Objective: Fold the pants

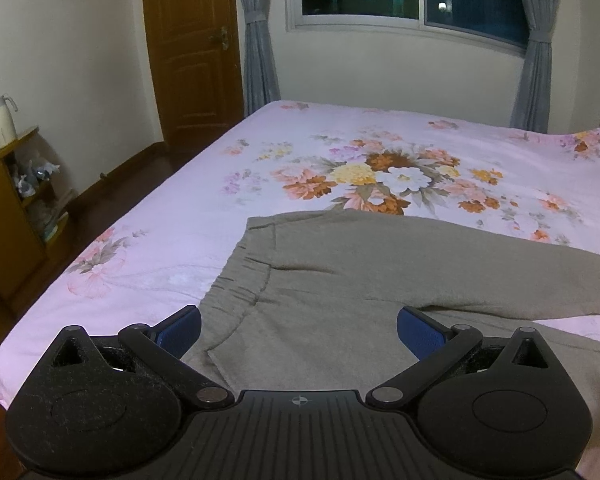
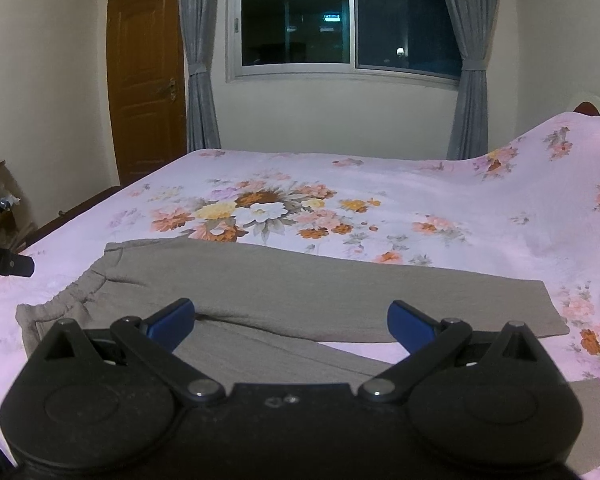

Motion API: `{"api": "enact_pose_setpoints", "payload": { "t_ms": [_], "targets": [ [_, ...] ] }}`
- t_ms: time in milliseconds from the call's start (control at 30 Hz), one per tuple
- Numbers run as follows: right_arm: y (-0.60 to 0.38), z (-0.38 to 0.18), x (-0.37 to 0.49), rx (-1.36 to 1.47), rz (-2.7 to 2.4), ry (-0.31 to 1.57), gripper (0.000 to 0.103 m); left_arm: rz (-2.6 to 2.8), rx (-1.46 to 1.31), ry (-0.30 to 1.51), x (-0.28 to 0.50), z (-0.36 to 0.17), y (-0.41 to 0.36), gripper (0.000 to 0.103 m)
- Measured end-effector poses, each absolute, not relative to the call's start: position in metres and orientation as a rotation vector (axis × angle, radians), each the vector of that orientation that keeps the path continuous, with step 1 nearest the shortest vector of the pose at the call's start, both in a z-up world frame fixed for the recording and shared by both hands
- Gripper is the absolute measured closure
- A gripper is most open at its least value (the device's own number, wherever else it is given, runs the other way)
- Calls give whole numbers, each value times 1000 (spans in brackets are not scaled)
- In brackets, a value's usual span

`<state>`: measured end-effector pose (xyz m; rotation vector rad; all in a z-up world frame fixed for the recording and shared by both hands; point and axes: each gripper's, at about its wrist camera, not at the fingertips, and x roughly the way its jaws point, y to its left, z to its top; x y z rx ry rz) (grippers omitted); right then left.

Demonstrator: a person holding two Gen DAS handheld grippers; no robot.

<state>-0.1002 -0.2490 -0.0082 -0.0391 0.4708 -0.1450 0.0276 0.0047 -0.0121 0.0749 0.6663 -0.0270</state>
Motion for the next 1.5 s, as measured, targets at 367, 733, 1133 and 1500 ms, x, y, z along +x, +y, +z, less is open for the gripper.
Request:
{"api": "enact_pose_setpoints", "payload": {
  "t_ms": [367, 733, 1133, 1500],
  "targets": [
    [-246, -9, -87, -48, -127, 475, 0, -28, 75, 677, 36, -17, 4, 0],
    [-240, -12, -79, -59, -107, 484, 0, -18, 82, 675, 47, -15, 2, 0],
    [-237, -22, -40, -73, -43, 519, 0, -8, 108, 700, 83, -30, 3, 0],
    [-236, -41, 29, -58, 27, 536, 0, 25, 111, 722, 153, -54, 13, 0]
  ]
}}
